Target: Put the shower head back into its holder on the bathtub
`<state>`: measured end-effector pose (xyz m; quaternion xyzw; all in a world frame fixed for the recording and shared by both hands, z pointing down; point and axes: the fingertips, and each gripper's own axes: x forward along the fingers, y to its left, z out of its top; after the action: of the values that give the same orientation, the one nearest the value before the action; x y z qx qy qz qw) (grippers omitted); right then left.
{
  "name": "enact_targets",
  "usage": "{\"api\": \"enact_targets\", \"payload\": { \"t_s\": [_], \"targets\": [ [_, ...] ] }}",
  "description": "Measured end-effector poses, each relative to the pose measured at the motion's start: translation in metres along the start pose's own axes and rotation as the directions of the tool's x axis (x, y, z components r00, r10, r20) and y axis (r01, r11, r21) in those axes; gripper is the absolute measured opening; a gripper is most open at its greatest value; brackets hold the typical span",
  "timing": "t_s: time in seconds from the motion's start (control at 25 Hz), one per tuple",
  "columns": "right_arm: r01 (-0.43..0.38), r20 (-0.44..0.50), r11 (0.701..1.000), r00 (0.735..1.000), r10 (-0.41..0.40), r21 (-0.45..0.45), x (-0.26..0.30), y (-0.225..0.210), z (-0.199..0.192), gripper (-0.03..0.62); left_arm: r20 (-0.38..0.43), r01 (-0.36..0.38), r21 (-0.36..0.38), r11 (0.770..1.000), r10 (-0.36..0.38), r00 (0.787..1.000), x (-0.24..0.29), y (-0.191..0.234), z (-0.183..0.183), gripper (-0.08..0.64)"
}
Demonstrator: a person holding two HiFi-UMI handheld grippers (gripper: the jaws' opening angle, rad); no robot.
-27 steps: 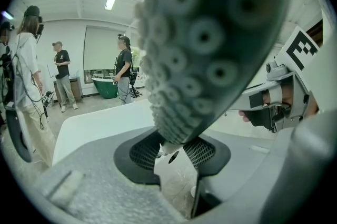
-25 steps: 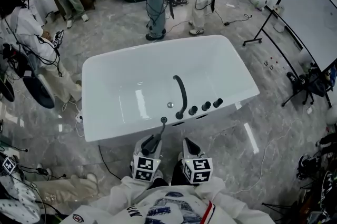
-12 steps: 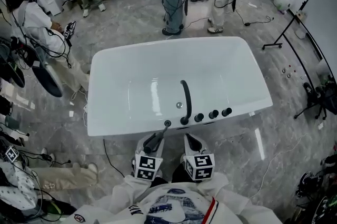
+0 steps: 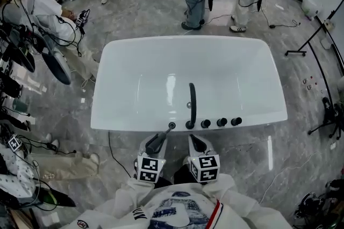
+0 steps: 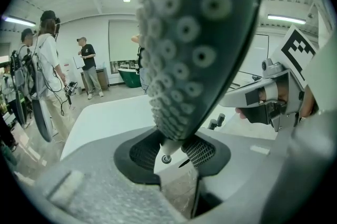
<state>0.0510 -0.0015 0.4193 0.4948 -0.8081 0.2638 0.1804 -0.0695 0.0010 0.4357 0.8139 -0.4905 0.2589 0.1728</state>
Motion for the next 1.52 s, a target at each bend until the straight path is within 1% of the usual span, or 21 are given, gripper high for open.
{"api": "enact_targets", "payload": {
  "t_s": [0.16,0.32,0.56,0.8,0.96,1.12,1.28,1.52],
  "targets": [
    [-0.036,-0.016,0.999,0.999,0.036,-0.007,0.004,-0.013,-0.002,0.005,-0.016,-0.037,-0.019,0.999,0.037,0.999,0.011,0.000,0.000,0.135],
    [-0.053,-0.030,0.999,0.998,0.053,-0.005,0.006,-0.025,-0.008,0.005,-0.031,-0.066,-0.038,0.997,0.065,0.997,0.017,-0.002,-0.007,0.135],
    [-0.056,-0.046,0.998,0.997,0.057,0.015,0.015,-0.033,-0.013,0.005,-0.058,-0.073,-0.050,0.996,0.070,0.996,0.029,0.005,-0.009,0.135],
    [-0.056,-0.074,0.998,0.996,0.058,0.039,0.029,-0.035,-0.025,0.005,-0.074,-0.064,-0.042,0.997,0.061,0.995,0.042,0.010,-0.014,0.135],
    [-0.054,-0.097,0.997,0.994,0.059,0.047,0.036,-0.034,-0.038,0.005,-0.091,-0.048,-0.049,0.998,0.043,0.995,0.051,0.008,-0.027,0.135],
    [-0.035,-0.116,0.997,0.992,0.042,0.062,0.043,-0.034,-0.053,0.005,-0.096,-0.034,-0.056,0.998,0.029,0.995,0.060,0.008,-0.041,0.135],
    [-0.020,-0.145,0.997,0.989,0.031,0.071,0.053,-0.036,-0.064,0.005,-0.093,-0.022,-0.047,0.999,0.017,0.996,0.074,0.012,-0.042,0.135],
    [0.004,-0.176,0.995,0.984,0.014,0.098,0.055,-0.042,-0.085,0.005,-0.092,-0.006,-0.051,0.999,0.001,0.996,0.084,0.003,-0.050,0.135]
  ]
}}
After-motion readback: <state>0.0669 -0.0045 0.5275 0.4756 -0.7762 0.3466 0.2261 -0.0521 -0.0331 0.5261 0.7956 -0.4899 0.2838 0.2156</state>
